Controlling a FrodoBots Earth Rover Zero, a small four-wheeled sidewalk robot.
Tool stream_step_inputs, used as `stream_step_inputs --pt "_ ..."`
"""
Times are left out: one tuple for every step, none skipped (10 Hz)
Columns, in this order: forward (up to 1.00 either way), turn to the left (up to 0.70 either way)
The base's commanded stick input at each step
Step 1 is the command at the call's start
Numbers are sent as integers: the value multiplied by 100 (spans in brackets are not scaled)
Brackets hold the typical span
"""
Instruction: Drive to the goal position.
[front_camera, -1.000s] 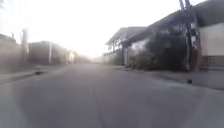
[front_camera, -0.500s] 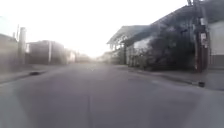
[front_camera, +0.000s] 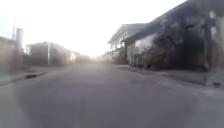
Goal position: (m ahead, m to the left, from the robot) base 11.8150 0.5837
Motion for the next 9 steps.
stream_step_inputs --pt "100 1" --pt "100 1" --pt "100 1" --pt "100 1" --pt "100 1" --pt "100 1" --pt "100 1" --pt "100 1" --pt "100 1"
